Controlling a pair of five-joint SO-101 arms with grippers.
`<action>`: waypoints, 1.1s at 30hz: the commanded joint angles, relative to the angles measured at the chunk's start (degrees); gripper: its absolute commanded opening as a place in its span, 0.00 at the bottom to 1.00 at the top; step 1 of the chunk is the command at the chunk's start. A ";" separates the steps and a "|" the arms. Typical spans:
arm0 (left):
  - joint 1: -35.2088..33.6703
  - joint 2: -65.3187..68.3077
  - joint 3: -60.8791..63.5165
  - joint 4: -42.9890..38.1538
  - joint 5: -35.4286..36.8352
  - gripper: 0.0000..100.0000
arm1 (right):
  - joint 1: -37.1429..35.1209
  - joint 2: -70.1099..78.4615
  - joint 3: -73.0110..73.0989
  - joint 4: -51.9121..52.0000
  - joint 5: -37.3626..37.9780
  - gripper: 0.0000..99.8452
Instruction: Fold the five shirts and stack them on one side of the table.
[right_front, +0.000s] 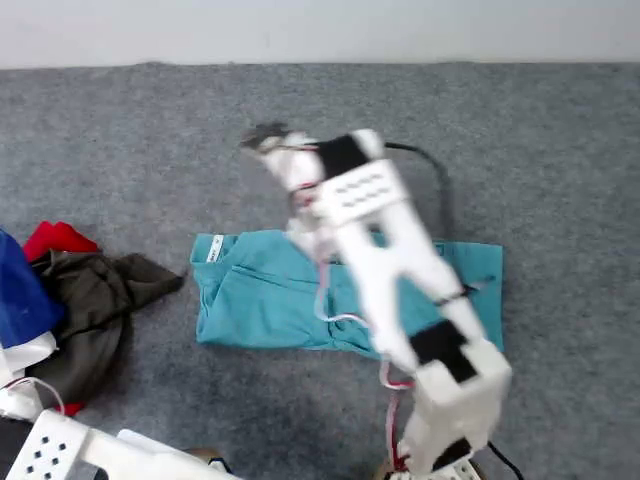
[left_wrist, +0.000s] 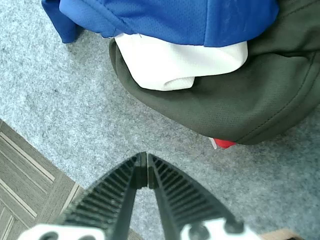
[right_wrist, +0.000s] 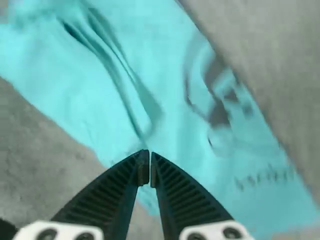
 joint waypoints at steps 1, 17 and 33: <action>0.00 -0.44 -0.31 -1.05 -0.18 0.02 | 9.01 -12.26 10.02 2.07 -0.62 0.01; 4.92 -0.44 -0.04 1.23 -0.18 0.02 | 37.23 -25.10 43.08 -19.38 -1.05 0.24; 5.01 -0.44 -0.04 1.41 -0.18 0.02 | 40.22 -19.30 59.34 -45.41 -1.05 0.25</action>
